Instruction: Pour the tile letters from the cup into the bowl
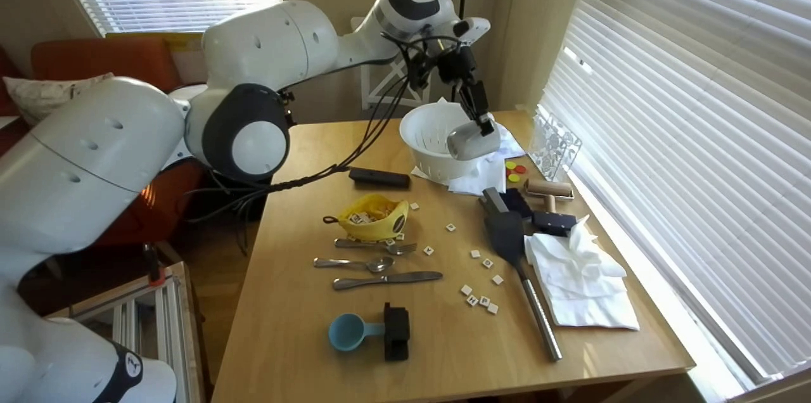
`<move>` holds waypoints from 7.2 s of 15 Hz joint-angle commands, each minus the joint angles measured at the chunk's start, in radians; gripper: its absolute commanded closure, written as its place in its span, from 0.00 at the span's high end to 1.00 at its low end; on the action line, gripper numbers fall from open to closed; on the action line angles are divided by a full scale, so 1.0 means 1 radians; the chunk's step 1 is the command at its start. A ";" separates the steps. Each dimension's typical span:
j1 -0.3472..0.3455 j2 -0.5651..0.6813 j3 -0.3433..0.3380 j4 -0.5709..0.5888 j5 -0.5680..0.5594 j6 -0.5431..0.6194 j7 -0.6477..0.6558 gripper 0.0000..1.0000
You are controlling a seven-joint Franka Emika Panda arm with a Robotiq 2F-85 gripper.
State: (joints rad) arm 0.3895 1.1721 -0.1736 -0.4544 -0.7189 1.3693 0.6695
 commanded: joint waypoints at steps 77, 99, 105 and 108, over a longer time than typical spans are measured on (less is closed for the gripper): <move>-0.217 0.133 -0.157 -0.009 0.523 -0.510 2.063 0.03; -0.137 0.248 -0.174 -0.132 0.351 -0.467 1.771 0.03; -0.158 0.285 -0.177 -0.116 0.347 -0.460 1.821 0.03; -0.160 0.296 -0.177 -0.112 0.343 -0.455 1.834 0.03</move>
State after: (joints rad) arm 0.2344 1.4377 -0.3388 -0.6122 -0.3780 0.9223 2.4728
